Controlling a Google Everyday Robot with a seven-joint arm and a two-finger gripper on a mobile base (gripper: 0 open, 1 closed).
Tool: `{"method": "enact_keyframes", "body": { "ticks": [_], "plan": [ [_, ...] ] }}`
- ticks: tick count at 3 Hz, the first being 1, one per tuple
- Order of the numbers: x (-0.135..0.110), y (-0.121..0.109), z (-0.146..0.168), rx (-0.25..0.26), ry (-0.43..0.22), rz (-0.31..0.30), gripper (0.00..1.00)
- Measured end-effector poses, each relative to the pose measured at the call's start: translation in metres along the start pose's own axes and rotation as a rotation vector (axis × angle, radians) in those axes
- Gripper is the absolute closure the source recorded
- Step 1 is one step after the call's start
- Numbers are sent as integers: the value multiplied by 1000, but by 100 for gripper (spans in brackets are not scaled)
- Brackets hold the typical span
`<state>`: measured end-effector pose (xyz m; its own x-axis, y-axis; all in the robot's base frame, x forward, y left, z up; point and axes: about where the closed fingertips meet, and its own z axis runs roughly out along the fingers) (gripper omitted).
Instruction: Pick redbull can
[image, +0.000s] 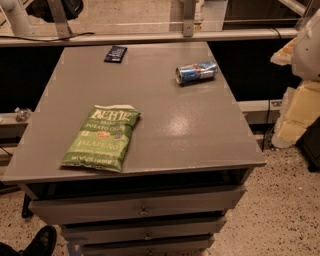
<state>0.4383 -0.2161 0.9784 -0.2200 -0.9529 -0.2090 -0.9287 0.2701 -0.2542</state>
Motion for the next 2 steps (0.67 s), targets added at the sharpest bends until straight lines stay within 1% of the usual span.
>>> {"method": "enact_keyframes", "body": {
  "ticks": [1, 2],
  "plan": [
    [0, 0, 0, 0, 0, 0, 0],
    [0, -4, 2, 26, -8, 0, 0]
  ]
}}
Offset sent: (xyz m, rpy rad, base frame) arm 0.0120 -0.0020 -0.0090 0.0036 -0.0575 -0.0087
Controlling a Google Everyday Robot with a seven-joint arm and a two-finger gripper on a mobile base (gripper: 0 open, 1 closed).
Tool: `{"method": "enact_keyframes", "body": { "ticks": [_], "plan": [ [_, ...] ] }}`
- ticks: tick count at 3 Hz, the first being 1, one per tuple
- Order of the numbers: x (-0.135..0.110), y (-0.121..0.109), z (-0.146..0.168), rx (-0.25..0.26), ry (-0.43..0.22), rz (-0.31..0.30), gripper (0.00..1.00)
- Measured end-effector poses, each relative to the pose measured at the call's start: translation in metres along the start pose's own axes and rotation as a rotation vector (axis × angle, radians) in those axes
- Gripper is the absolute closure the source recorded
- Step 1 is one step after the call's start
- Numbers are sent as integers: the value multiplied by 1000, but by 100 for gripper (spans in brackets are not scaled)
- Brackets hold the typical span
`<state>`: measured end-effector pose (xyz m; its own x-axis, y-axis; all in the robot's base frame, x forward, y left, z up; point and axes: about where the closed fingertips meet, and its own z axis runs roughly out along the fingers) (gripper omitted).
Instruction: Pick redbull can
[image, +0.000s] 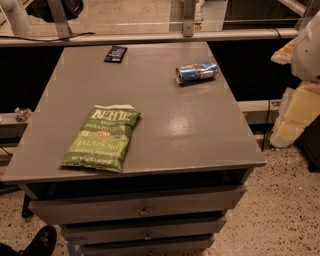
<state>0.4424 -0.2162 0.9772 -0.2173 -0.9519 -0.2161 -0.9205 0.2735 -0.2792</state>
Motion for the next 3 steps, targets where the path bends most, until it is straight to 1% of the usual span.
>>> {"method": "enact_keyframes", "body": {
  "ticks": [1, 2, 3],
  "plan": [
    [1, -25, 14, 71, -28, 9, 0],
    [-7, -73, 37, 143, -95, 12, 0],
    [-19, -122, 69, 144, -171, 31, 0]
  ]
}}
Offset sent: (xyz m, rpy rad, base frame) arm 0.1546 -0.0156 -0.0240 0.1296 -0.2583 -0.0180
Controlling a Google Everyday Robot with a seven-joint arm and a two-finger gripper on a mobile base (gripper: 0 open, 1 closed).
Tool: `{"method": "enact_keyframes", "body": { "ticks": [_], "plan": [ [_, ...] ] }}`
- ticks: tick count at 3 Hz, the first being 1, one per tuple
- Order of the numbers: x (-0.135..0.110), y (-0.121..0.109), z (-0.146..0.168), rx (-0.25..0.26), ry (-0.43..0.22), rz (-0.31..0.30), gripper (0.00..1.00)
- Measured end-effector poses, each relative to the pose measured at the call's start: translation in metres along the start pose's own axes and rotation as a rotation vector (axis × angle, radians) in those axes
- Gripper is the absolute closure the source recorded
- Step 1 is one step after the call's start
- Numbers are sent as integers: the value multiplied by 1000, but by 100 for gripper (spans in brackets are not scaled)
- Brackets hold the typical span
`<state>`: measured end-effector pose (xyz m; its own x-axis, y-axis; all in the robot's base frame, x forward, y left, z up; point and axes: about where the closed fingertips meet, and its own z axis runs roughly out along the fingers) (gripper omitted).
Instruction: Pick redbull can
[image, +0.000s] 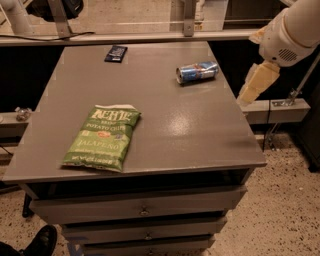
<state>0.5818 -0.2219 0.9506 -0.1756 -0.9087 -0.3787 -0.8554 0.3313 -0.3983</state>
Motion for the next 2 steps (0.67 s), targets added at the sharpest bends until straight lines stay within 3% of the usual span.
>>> {"method": "enact_keyframes", "body": {
  "ticks": [2],
  "plan": [
    [-41, -64, 91, -57, -124, 12, 0]
  ]
}}
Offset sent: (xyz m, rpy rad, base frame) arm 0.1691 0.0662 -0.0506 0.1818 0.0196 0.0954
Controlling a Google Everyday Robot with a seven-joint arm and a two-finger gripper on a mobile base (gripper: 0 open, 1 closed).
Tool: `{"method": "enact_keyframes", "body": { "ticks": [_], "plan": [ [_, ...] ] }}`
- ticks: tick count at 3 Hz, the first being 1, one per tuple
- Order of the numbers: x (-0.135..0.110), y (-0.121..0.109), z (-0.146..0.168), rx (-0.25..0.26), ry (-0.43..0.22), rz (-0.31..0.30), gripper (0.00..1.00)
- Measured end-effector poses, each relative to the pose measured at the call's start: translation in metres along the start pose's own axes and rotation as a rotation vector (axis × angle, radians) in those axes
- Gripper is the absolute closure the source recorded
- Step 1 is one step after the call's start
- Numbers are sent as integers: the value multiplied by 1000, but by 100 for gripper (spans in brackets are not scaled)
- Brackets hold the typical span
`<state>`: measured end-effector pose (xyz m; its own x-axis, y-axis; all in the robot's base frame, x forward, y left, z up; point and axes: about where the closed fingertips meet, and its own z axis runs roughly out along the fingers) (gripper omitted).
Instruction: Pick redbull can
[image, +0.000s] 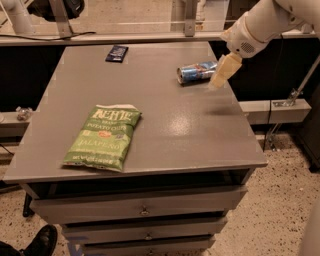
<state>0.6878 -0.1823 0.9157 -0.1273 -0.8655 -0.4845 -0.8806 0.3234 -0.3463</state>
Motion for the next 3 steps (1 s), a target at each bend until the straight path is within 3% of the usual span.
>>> {"method": "enact_keyframes", "body": {
  "ticks": [2, 3],
  "plan": [
    [-26, -26, 66, -51, -58, 30, 0],
    [-27, -30, 89, -68, -52, 46, 0]
  ]
}}
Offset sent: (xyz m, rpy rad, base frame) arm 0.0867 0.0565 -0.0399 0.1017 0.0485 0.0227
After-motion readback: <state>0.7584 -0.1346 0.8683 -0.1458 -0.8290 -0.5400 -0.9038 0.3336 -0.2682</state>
